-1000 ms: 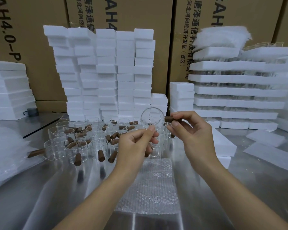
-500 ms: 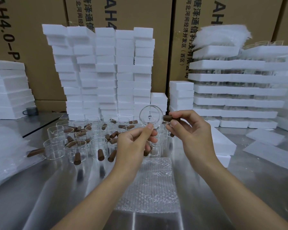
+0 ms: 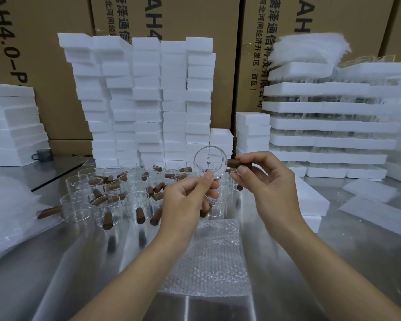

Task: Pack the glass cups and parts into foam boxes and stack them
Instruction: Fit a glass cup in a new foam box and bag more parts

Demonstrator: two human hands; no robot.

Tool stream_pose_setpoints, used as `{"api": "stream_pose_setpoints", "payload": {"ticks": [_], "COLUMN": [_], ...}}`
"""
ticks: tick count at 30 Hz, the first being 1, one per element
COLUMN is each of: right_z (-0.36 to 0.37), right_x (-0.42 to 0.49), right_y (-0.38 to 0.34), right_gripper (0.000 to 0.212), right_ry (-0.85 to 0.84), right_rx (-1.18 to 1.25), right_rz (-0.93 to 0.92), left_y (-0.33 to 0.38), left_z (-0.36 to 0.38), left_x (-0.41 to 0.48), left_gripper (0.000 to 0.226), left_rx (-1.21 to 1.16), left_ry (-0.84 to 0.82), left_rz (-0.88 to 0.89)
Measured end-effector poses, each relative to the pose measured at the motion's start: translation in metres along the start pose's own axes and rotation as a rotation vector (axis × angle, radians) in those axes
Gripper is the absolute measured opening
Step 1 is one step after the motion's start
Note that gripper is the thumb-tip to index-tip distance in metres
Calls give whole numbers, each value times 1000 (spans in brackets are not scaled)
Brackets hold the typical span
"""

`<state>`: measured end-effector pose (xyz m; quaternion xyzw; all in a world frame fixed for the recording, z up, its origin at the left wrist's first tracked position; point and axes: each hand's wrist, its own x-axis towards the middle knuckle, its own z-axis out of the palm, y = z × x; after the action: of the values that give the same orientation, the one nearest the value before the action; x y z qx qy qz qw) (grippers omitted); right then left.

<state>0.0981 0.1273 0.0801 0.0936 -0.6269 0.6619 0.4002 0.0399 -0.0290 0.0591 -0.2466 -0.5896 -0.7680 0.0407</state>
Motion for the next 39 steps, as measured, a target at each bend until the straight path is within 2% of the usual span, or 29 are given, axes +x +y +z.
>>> {"api": "stream_pose_setpoints", "payload": {"ticks": [39], "right_z": [-3], "right_x": [2], "right_y": [4], "right_gripper": [18], "right_ry": [-13], "right_rx": [-20], "right_rz": [6], "left_y": [3], "left_z": [1], "left_x": [-1], "left_gripper": [33], "left_rx": [6], "left_ry": [2], "left_rz": [-22]}}
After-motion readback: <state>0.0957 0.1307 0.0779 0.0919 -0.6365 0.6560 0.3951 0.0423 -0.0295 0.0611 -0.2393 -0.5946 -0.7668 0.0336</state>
